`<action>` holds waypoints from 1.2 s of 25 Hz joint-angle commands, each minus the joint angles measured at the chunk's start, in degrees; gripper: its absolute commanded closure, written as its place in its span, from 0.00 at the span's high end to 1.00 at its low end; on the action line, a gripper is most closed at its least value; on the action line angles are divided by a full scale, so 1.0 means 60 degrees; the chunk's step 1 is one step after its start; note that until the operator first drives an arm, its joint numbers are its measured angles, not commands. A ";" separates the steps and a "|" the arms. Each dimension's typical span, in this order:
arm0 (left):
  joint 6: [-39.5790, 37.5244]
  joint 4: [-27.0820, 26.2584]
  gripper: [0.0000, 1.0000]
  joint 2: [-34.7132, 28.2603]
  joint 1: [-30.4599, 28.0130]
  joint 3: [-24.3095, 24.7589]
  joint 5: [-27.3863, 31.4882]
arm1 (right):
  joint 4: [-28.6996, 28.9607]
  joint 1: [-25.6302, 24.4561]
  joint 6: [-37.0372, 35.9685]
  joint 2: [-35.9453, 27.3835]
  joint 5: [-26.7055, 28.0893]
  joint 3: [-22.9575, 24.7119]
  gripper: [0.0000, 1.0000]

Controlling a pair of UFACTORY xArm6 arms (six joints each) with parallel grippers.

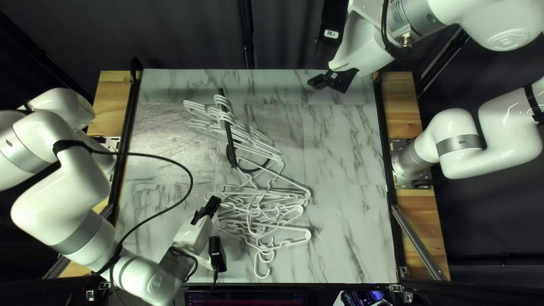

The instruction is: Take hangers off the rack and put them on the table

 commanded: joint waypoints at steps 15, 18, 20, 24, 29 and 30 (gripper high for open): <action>-0.0087 -0.0261 1.00 -0.0069 0.0229 -0.0043 -0.0499 | 0.0000 0.0000 0.0000 0.0000 0.0000 0.0000 1.00; -0.0125 -0.0269 1.00 -0.0237 0.0176 -0.0018 -0.0512 | 0.0000 0.0000 0.0000 0.0000 0.0000 0.0000 1.00; -0.0216 -0.0247 1.00 -0.0340 0.0155 0.0019 -0.0579 | 0.0000 0.0000 0.0000 0.0000 0.0000 0.0000 1.00; -0.0510 -0.0182 1.00 -0.0648 0.0110 0.0244 -0.0857 | 0.0000 0.0000 0.0000 0.0000 0.0000 0.0000 1.00; -0.1176 -0.0032 1.00 -0.1148 -0.0042 0.0681 -0.1287 | 0.0000 0.0000 0.0000 0.0000 0.0000 0.0000 1.00; -0.1400 0.0002 1.00 -0.1191 -0.0128 0.0720 -0.1323 | 0.0000 0.0000 0.0000 0.0000 0.0000 0.0000 1.00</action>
